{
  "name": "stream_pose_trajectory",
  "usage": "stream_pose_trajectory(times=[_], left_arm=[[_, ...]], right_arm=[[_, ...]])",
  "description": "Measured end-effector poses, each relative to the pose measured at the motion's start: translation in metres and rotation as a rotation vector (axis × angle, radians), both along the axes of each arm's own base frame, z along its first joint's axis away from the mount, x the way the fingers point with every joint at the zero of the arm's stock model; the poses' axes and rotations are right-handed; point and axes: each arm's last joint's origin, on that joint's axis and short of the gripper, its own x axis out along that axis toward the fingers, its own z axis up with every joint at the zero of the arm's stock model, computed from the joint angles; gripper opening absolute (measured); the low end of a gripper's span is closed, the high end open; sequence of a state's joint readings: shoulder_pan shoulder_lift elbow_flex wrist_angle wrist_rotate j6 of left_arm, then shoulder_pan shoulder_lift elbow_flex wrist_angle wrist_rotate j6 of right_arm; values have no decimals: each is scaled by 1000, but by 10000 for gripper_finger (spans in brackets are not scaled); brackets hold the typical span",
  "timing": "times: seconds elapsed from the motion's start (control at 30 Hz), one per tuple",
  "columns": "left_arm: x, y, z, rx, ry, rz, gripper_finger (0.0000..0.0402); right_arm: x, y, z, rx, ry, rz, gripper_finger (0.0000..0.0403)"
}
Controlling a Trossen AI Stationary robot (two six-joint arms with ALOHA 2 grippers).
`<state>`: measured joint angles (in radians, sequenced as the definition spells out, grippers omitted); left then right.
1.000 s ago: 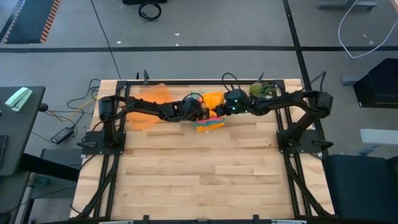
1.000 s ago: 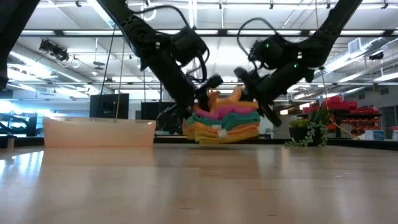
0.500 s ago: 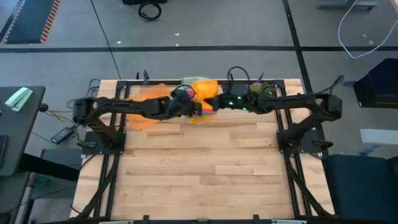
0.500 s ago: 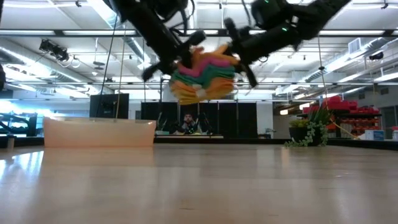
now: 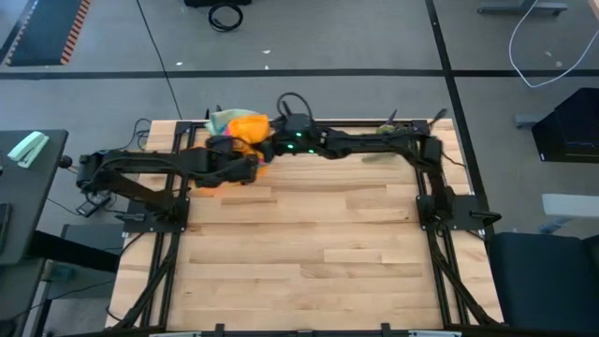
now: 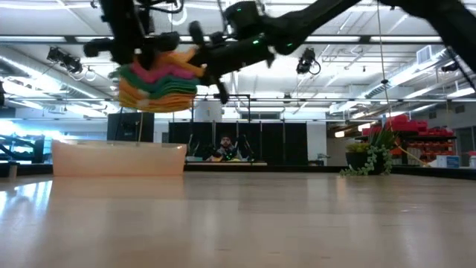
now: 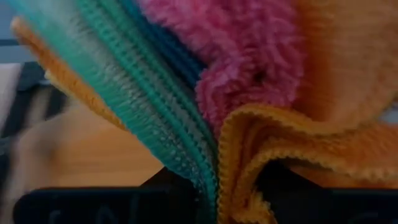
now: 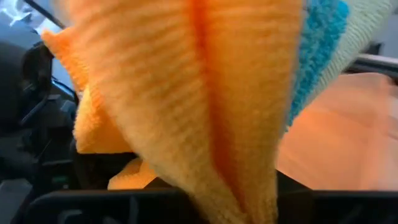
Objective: Fold microfiber towels
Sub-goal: Put the stacked towels into the transparent orange bin
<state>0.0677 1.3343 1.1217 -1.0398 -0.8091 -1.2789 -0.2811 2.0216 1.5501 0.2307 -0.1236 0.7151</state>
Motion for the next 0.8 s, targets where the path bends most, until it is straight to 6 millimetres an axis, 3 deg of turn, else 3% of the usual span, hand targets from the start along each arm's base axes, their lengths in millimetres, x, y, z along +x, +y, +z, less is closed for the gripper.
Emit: stream_pose_trajectory(times=[0.07, 0.23, 0.47, 0.67, 0.8], left_arm=[[-13, 0, -2, 7, 20, 41, 80], [-46, 0, -33, -9, -43, 114, 80], [-74, 4, -64, -26, -127, 193, 80], [-78, 12, -70, 26, -82, 225, 80], [-76, 15, -69, 75, -69, 214, 80]], right_arm=[[18, -7, -3, 4, -9, 25, 58], [53, -19, -18, 22, 63, 71, 58], [81, -36, -42, -5, 102, 94, 58], [93, -53, -56, -94, 86, 87, 58], [96, -64, -56, -120, 68, 83, 58]])
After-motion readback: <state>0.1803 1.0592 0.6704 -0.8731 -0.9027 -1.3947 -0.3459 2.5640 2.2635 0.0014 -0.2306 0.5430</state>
